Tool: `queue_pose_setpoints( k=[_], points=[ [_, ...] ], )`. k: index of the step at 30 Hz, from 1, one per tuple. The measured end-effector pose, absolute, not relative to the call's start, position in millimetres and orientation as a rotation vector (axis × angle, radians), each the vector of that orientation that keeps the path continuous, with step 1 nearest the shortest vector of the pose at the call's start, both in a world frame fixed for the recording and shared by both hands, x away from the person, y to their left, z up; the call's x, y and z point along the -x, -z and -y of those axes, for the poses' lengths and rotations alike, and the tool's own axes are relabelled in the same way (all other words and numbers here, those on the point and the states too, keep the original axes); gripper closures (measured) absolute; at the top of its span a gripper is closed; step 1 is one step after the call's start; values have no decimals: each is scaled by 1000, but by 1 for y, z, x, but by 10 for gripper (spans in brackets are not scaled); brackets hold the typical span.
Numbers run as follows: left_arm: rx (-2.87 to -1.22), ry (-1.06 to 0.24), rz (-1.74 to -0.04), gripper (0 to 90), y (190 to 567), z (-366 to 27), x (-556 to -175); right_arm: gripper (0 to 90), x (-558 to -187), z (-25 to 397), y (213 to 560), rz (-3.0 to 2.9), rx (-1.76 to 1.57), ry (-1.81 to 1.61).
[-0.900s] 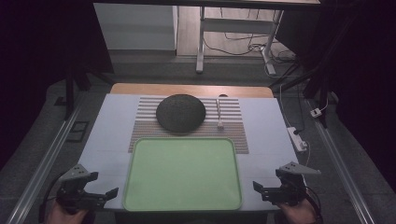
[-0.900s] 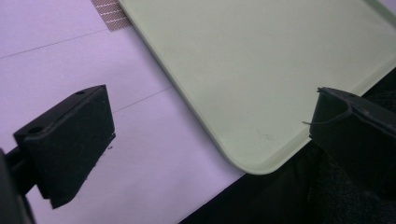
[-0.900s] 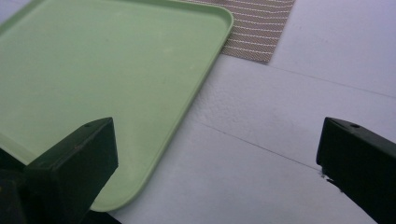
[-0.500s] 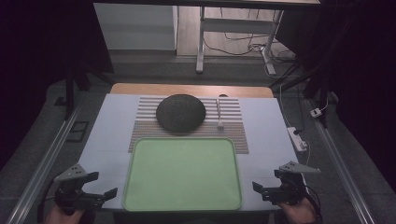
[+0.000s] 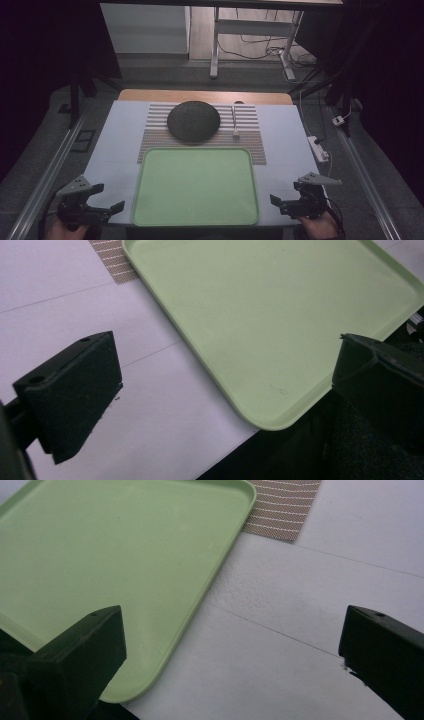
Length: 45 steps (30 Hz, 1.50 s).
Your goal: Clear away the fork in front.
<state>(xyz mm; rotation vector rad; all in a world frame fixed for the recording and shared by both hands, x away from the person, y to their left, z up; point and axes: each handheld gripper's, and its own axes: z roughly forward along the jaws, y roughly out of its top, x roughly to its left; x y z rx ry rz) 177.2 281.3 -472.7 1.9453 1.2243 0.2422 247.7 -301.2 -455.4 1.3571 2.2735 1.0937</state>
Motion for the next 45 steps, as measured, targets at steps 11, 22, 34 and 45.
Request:
queue_pose_setpoints(
  k=[11,22,34,45],
  points=[
    [-1956,-254,-1230,0,473,-284,-178,0,-247,298,453,-2275,-1320,-1094],
    [-1954,-209,-1212,0,474,-286,-179,0,-251,291,451,-2298,-1227,-1132],
    [-1964,-196,-1208,0,475,-285,-180,0,-261,280,452,-2343,-1191,-1162],
    [-1974,-190,-1206,4,475,-284,-181,0,-272,268,455,-2401,-1182,-1164]
  ],
)
